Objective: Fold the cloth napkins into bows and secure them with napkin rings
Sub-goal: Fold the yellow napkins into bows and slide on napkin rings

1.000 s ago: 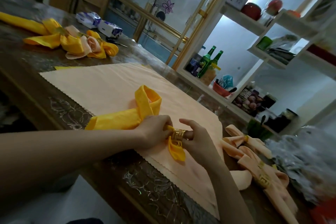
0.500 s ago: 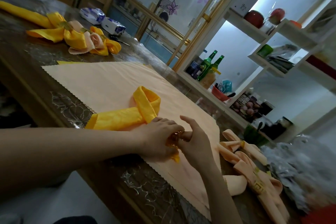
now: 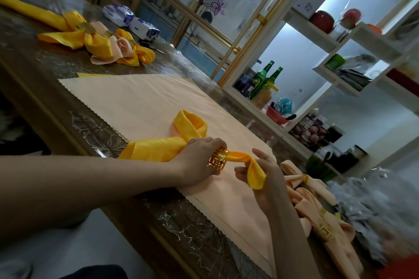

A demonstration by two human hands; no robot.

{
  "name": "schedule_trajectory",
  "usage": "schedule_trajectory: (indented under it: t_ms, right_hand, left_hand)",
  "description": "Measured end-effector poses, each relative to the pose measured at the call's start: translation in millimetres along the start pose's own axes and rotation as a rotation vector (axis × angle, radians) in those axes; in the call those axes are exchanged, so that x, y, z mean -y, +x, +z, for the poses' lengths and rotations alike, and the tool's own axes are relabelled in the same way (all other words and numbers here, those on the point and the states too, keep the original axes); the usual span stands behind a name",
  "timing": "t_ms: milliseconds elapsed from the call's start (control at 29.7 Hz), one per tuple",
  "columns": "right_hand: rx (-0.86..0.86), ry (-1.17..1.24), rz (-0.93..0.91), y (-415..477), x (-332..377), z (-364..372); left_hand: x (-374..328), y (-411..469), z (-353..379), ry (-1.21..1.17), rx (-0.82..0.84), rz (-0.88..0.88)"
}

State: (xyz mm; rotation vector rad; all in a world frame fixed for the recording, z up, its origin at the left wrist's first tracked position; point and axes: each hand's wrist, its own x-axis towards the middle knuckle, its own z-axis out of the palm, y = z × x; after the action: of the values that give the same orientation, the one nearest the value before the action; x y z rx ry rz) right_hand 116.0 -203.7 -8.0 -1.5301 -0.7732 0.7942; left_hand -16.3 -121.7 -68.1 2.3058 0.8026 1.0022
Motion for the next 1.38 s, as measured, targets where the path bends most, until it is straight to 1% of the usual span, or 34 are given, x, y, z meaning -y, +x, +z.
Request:
schedule_trajectory:
  t_ms: [101,169,236,303,371,438,472,539,607,674,809,944,1011,1078,1112,1146,1213,1281,1348,1382]
  right_hand:
    - [0.183,-0.159,0.011,-4.3,4.8,-6.0]
    - [0.318,-0.313,0.040,-7.6,8.8,-10.4]
    - [0.376,-0.504,0.064,-8.9,10.1,-13.1]
    - [0.355,-0.708,0.035,-7.9,7.6,-10.0]
    - [0.319,-0.914,-0.057,-6.7,0.4,-3.0]
    - [0.225,-1.082,-0.221,-5.7,-8.7,4.9]
    - [0.171,-1.118,-0.324,-4.9,-13.4,9.9]
    - [0.100,-1.074,-0.499,-4.4,-18.9,15.3]
    - [0.097,-0.957,-0.563,-4.5,-21.9,21.0]
    - [0.124,-0.897,-0.562,-4.8,-24.2,24.9]
    - [0.146,-0.947,-0.591,-4.7,-28.1,25.5]
    - [0.166,-0.899,-0.657,-8.5,-30.4,30.1]
    - [0.200,-0.879,-0.625,-9.9,-30.9,34.8]
    - [0.247,-0.886,-0.548,-8.7,-31.7,37.2]
    - [0.254,-0.888,-0.519,-7.0,-31.5,37.7]
    - [0.241,-0.885,-0.505,-4.3,-31.1,38.8]
    - [0.197,-0.871,-0.510,1.3,-31.5,39.4]
    - [0.153,-0.866,-0.533,5.6,-34.1,42.6]
    - [0.111,-0.860,-0.562,8.9,-38.6,43.2]
    - [0.095,-0.860,-0.587,9.7,-40.2,43.7]
  left_hand:
    - [-2.2,0.3,0.1,0.064,-0.019,-0.005]
    - [-3.0,-0.3,-0.9,0.080,-0.039,-0.027]
    - [-3.4,-1.1,-1.4,0.119,-0.012,-0.027]
    - [-3.0,-1.3,-0.7,0.171,0.039,-0.020]
    - [-2.8,-0.8,-0.5,0.191,0.068,-0.035]
    - [-2.9,0.5,-0.7,0.170,0.052,-0.057]
    - [-1.9,-0.1,-1.8,0.150,0.036,-0.071]
    - [-2.9,0.6,-2.7,0.118,0.012,-0.090]
    - [-3.1,0.7,-4.1,0.118,0.017,-0.101]
    - [-3.4,0.7,-5.2,0.121,0.025,-0.104]
    - [-4.0,-0.5,-5.7,0.112,0.029,-0.100]
    - [-4.6,-2.4,-4.7,0.115,0.018,-0.102]
    - [-8.4,-1.4,-6.6,0.127,0.073,-0.151]
    - [-14.1,7.0,-15.8,0.142,0.149,-0.220]
    - [-17.2,14.0,-24.1,0.138,0.151,-0.225]
    - [-20.0,22.7,-34.5,0.141,0.127,-0.213]
    - [-20.9,46.2,-54.2,0.118,0.028,-0.181]
    - [-14.0,69.3,-63.4,0.051,0.011,-0.222]
    - [-3.5,89.0,-58.7,0.086,0.108,-0.280]
    - [3.0,97.1,-52.9,0.148,0.184,-0.310]
